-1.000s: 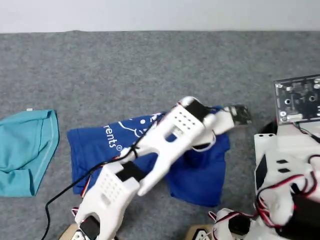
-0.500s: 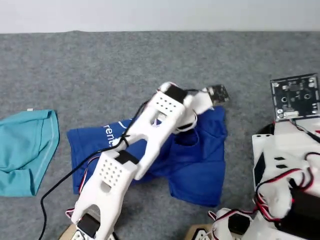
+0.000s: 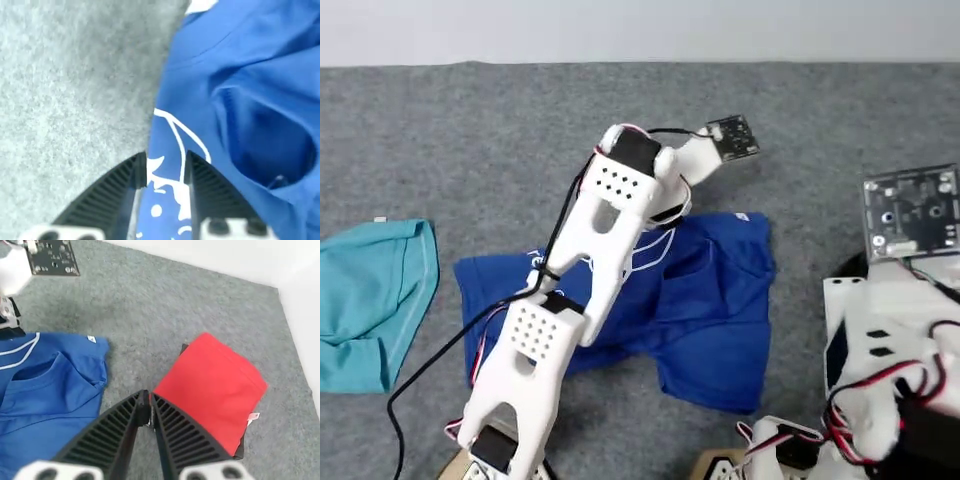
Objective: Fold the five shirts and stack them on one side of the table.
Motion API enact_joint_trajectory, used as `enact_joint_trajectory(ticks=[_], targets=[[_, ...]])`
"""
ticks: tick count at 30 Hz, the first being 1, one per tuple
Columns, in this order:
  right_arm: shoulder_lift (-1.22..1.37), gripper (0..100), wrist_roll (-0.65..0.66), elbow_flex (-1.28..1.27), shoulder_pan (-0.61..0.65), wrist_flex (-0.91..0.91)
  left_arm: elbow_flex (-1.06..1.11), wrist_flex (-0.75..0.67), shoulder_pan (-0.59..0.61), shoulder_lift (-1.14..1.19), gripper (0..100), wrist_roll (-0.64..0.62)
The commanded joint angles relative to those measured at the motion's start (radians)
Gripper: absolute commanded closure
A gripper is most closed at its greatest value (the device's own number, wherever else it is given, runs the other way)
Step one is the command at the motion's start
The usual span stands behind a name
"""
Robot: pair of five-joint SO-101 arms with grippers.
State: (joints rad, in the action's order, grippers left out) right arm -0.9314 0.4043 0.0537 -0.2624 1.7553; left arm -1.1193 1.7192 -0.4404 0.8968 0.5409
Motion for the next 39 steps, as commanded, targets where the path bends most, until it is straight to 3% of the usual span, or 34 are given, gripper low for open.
enact_joint_trajectory(ticks=[1, 11, 18, 22, 26, 34, 39], targets=[[-0.008, 98.8, -0.009, 0.0, -0.013, 0.039, -0.045, 0.04, -0.057, -0.061, 87, -0.043], [-0.018, 98.9, -0.008, 0.0, -0.015, 0.039, 0.44, 0.034, -0.296, -0.348, 87, -0.092], [-0.018, 98.9, -0.008, 0.0, -0.015, 0.039, 0.677, -0.138, -0.184, -0.313, 90, -0.009], [-0.018, 98.9, -0.008, 0.0, -0.015, 0.039, 0.674, -0.239, -0.092, -0.253, 90, -0.003], [-0.01, 98.9, -0.008, 0.0, -0.015, 0.039, 0.627, -0.207, -0.069, -0.241, 90, -0.003], [-0.016, 98.9, -0.008, 0.0, -0.015, 0.039, 0.426, -0.02, -0.152, -0.249, 90, -0.003], [-0.018, 98.9, -0.008, 0.0, -0.015, 0.039, 0.3, 0.025, -0.221, -0.238, 90, -0.009]])
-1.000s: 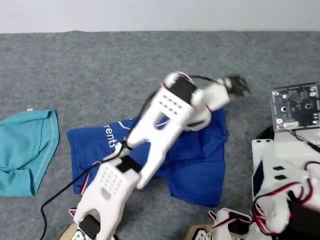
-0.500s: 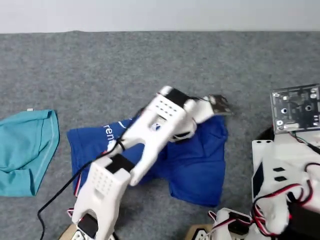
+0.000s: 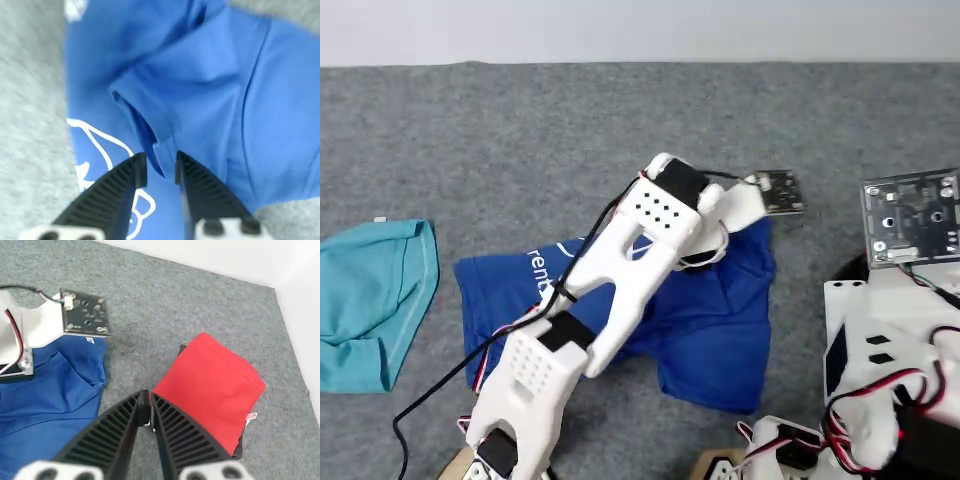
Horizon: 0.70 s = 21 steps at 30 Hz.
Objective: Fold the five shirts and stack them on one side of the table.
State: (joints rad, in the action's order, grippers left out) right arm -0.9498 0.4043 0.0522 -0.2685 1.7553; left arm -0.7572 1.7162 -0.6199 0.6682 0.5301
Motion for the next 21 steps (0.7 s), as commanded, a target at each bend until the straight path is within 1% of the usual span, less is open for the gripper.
enact_joint_trajectory(ticks=[1, 4, 6, 11, 14, 16, 21], targets=[[0.001, 98.9, -0.008, 0.002, -0.008, 0.039, -0.053, 0.018, -0.049, -0.008, 90, 0.002], [0.004, 98.9, -0.008, 0.002, -0.008, 0.039, 0.013, -0.055, -0.046, 0.034, 90, 0.003], [0.004, 98.9, -0.008, 0.002, -0.008, 0.039, 0.039, -0.1, -0.015, 0.083, 90, 0.006], [0.008, 98.9, -0.008, 0.002, -0.008, 0.039, -0.013, -0.147, 0.075, 0.212, 90, 0.015], [0.01, 98.9, -0.008, 0.0, -0.008, 0.039, -0.076, -0.132, 0.097, 0.269, 90, 0.057], [0.01, 98.9, -0.008, 0.0, -0.008, 0.039, -0.127, -0.091, 0.094, 0.282, 90, 0.058], [0.01, 98.9, -0.008, 0.0, -0.008, 0.039, -0.285, 0.038, 0.043, 0.278, 90, 0.055]])
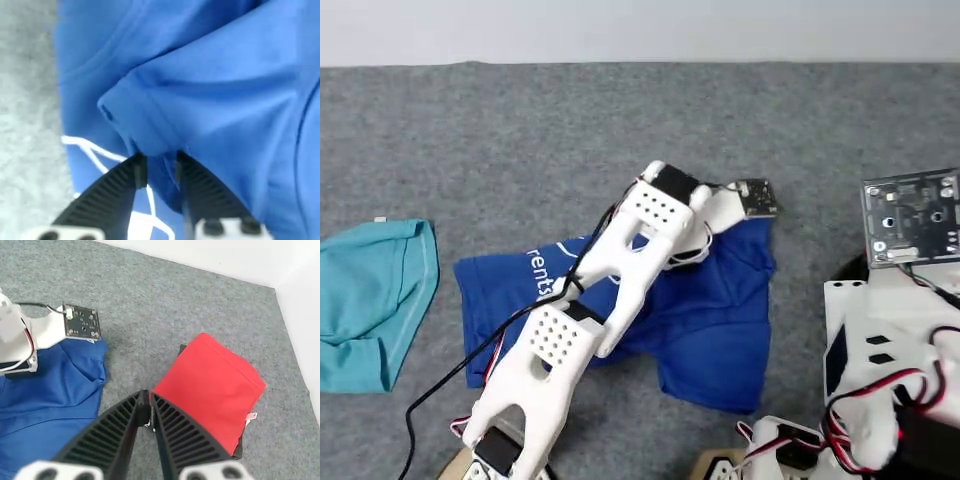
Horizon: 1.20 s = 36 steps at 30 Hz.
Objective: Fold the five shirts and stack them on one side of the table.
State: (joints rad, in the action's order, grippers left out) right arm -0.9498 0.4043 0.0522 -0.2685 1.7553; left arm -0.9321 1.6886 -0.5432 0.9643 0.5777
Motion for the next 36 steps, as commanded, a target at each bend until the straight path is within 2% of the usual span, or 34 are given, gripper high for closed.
enact_joint_trajectory(ticks=[1, 12, 19, 26, 31, 36], targets=[[0.01, 98.9, -0.008, 0.0, -0.008, 0.039, -0.14, 0.069, -0.044, -0.018, 90, 0.003], [0.01, 98.9, -0.008, 0.0, -0.01, 0.039, -0.193, 0.057, -0.155, -0.025, 90, 0.003], [0.01, 98.9, -0.008, 0.0, -0.01, 0.039, -0.197, -0.054, -0.16, 0.1, 90, 0.005], [0.001, 98.9, -0.008, -0.091, -0.01, 0.021, -0.2, -0.133, -0.203, 0.103, 90, 0.0], [0.001, 98.9, -0.008, -0.091, -0.01, -0.012, -0.329, -0.086, -0.215, 0.103, 90, -0.097], [0.002, 98.9, -0.008, -0.091, -0.01, -0.012, -0.469, 0.061, -0.204, 0.11, 90, -0.098]])
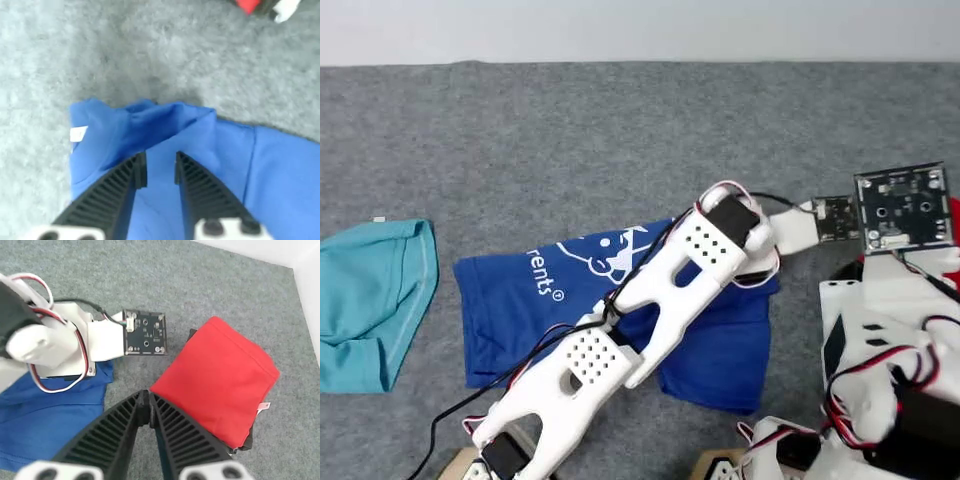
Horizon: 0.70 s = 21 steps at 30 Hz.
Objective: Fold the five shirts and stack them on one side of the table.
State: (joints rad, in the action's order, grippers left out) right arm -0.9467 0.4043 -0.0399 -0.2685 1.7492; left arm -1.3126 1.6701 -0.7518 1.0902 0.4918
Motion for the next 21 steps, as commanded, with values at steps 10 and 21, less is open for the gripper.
enact_joint_trajectory(ticks=[10, 21], targets=[[-0.001, 98.9, -0.008, 0.002, -0.01, -0.005, -0.051, 0.089, 0.155, -0.037, 90, -0.014], [-0.002, 98.7, -0.006, 0.071, -0.191, -0.041, 0.677, 0.084, 0.023, -0.552, 90, -0.018]])
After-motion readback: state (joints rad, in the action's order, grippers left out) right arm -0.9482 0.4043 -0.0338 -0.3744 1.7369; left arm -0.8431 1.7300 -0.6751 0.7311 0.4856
